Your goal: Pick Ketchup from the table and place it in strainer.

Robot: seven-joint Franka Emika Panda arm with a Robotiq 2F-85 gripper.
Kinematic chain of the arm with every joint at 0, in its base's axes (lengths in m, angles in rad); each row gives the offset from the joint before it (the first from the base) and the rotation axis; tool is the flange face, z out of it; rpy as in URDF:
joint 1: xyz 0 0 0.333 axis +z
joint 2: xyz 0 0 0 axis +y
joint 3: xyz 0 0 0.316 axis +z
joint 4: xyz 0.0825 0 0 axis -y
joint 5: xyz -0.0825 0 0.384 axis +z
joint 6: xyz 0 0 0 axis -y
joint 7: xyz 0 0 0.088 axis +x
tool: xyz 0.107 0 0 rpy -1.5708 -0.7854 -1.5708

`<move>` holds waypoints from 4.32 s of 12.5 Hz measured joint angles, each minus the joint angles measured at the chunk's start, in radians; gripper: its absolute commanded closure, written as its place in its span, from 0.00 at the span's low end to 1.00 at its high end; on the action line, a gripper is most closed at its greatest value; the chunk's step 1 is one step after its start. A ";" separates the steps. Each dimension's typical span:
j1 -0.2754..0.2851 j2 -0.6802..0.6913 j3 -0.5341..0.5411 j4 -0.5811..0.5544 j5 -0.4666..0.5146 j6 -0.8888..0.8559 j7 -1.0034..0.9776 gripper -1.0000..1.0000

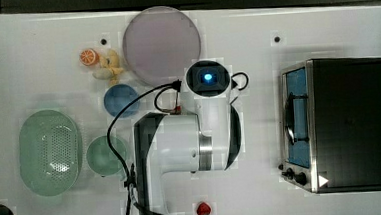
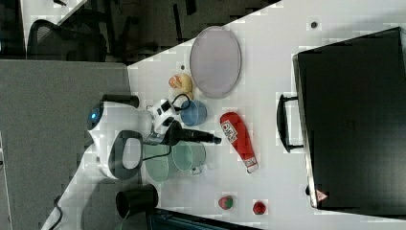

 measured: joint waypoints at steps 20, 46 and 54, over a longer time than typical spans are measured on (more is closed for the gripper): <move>0.020 0.287 0.013 -0.148 -0.090 0.501 -0.118 0.37; 0.209 0.265 0.534 0.076 0.078 0.510 0.581 0.23; 0.211 0.322 0.504 0.080 0.080 0.516 0.716 0.00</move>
